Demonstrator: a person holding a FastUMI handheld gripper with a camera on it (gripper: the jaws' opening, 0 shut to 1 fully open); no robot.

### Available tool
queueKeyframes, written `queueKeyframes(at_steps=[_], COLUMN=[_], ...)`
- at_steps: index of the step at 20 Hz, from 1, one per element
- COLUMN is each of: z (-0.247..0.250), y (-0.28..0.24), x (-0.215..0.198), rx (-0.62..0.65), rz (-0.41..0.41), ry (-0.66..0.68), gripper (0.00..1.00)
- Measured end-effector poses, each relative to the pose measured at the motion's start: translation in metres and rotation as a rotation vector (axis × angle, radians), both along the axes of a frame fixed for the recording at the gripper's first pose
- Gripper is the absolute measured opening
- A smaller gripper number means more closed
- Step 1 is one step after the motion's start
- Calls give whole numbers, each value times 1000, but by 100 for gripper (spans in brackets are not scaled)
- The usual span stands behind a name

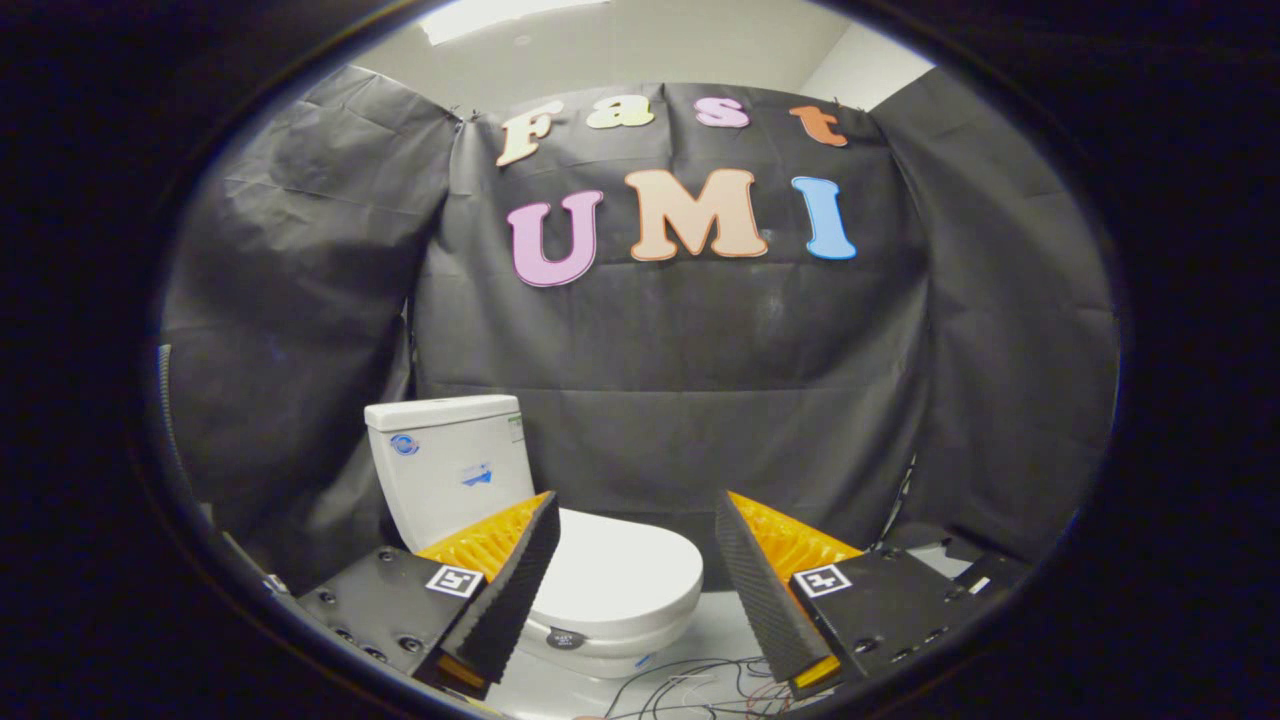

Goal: Open the toilet lid.

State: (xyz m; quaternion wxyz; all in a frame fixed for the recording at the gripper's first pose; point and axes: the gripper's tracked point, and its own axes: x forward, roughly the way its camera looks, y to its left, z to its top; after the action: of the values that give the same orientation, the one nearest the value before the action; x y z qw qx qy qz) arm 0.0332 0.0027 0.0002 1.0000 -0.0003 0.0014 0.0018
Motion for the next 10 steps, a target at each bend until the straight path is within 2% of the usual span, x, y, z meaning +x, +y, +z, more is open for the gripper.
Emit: queueKeyframes(at_steps=[6,8,10], z=[-3,1,-5], y=[5,13,15], x=[42,59,75], rx=[20,121,231], rz=[17,25,-16], ry=[2,-66,-96], gripper=[96,96,96])
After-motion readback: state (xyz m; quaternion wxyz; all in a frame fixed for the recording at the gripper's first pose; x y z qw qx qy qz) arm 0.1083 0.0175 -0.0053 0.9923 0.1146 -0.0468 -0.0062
